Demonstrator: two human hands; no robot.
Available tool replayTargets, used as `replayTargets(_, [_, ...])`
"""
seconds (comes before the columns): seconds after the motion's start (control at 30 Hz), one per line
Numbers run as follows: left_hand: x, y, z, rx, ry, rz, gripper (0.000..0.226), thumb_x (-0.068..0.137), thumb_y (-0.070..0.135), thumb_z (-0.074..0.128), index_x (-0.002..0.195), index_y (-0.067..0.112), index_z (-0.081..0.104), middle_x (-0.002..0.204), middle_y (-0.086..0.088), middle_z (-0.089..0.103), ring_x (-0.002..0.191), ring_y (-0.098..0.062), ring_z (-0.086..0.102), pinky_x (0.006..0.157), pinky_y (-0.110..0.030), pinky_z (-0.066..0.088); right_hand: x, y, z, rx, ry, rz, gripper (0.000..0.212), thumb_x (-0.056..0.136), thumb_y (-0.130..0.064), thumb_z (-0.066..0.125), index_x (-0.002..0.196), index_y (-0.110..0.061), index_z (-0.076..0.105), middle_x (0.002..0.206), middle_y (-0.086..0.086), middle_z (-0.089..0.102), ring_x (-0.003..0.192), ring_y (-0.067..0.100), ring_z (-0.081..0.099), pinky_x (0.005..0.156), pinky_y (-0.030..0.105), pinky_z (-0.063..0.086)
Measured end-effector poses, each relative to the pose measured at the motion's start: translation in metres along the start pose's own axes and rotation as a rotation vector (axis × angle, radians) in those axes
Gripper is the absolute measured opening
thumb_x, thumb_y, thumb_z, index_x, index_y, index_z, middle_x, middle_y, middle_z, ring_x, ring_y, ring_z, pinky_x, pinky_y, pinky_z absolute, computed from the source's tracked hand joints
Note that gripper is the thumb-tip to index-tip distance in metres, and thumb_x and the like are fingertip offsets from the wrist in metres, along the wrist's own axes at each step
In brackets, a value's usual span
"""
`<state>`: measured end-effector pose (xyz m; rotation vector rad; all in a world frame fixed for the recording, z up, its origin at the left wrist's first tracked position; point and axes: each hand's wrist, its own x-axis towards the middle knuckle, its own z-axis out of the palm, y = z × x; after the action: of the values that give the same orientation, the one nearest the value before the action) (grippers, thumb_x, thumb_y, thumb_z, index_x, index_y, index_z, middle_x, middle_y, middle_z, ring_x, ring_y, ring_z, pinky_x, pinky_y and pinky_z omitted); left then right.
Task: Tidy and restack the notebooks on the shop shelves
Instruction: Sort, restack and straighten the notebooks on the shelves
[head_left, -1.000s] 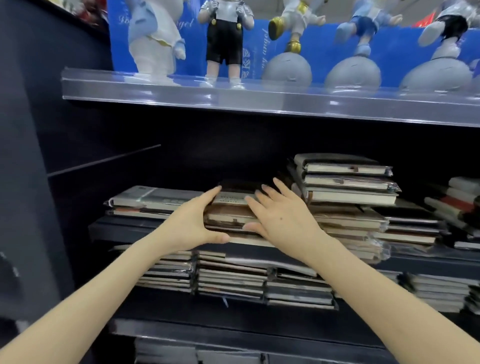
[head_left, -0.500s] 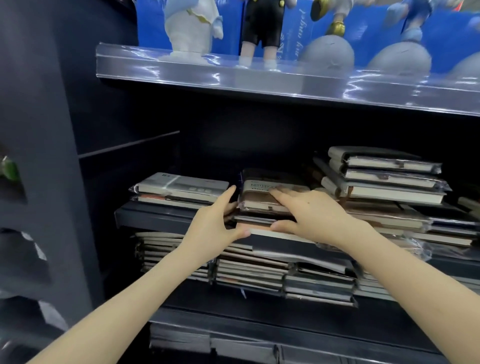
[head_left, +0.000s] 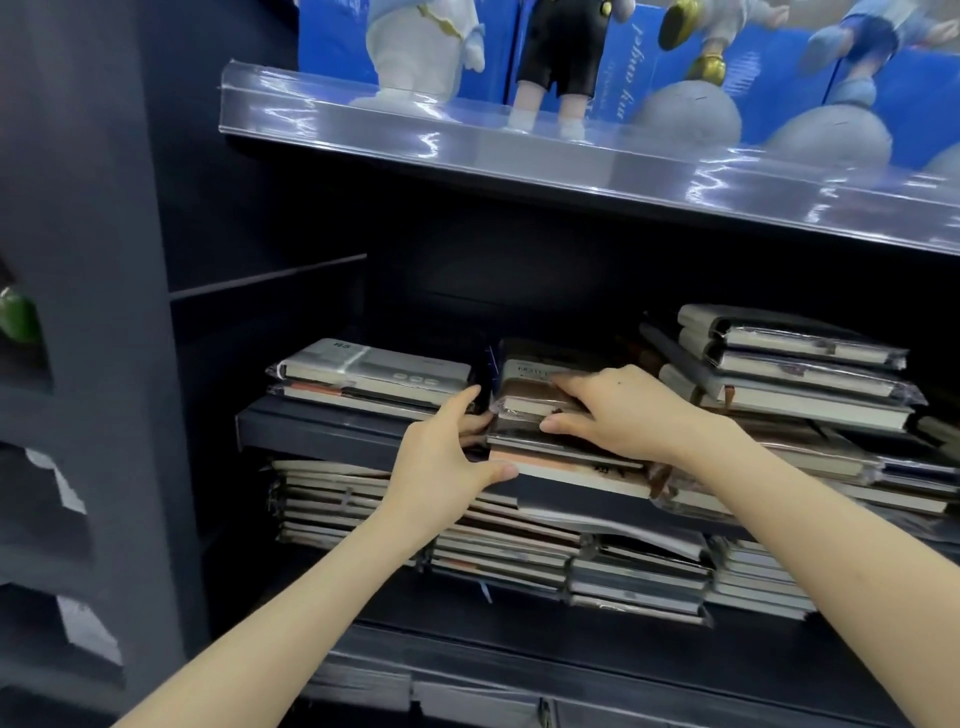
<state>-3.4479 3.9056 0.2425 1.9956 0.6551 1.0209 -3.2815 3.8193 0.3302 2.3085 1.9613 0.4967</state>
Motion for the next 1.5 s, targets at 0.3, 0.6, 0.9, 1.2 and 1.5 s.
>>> replayTargets(0.3, [0.019,0.013,-0.013,0.402,0.069,0.266,0.058,0.083,0.048,0.064,0.132,0.019,0.054,0.121,0.006,0.061,0.114,-0.012,0.048,0.091,-0.020,0.031,0.009,0.015,0.001,0.074,-0.110,-0.009,0.069,0.092,-0.053,0.049,0.150,-0.025,0.023,0.148,-0.001,0.042,0.132,0.020,0.043,0.106,0.028,0.035])
replayTargets(0.6, [0.079,0.019,-0.015,0.863,-0.291,0.207,0.083,0.075,0.077,0.046,0.138,0.023,0.044,0.128,-0.001,0.060,0.122,-0.020,0.048,0.107,-0.038,0.020,0.014,0.018,0.007,-0.196,-0.067,-0.067,0.065,0.097,-0.050,0.036,0.148,-0.013,0.022,0.147,0.010,0.041,0.122,0.027,0.052,0.100,0.035,0.043])
replayTargets(0.9, [0.089,0.020,-0.020,0.666,-0.409,0.153,0.066,0.077,0.063,0.061,0.127,0.020,0.057,0.124,0.002,0.063,0.114,-0.017,0.056,0.089,-0.027,0.044,0.014,0.014,0.003,-0.258,-0.007,-0.122,0.056,0.099,-0.045,0.037,0.143,-0.011,0.032,0.134,0.009,0.053,0.108,0.026,0.057,0.086,0.032,0.046])
replayTargets(1.2, [0.065,0.020,-0.043,0.507,-0.411,0.224,0.054,0.081,0.047,0.066,0.128,0.023,0.056,0.127,0.001,0.062,0.136,-0.009,0.036,0.112,-0.015,0.018,-0.008,-0.005,-0.012,-0.291,0.048,-0.207,0.056,0.098,-0.052,0.031,0.139,-0.015,0.038,0.105,0.001,0.065,0.086,0.020,0.060,0.070,0.029,0.045])
replayTargets(1.5, [0.020,0.022,-0.044,0.566,-0.265,0.213,0.089,0.073,0.062,0.063,0.147,0.030,0.025,0.138,0.014,0.050,0.146,-0.013,0.001,0.115,-0.034,0.014,-0.010,-0.005,0.006,-0.274,0.131,-0.117,0.072,0.091,-0.065,0.022,0.150,-0.022,0.020,0.142,0.003,0.047,0.112,0.023,0.058,0.088,0.036,0.050])
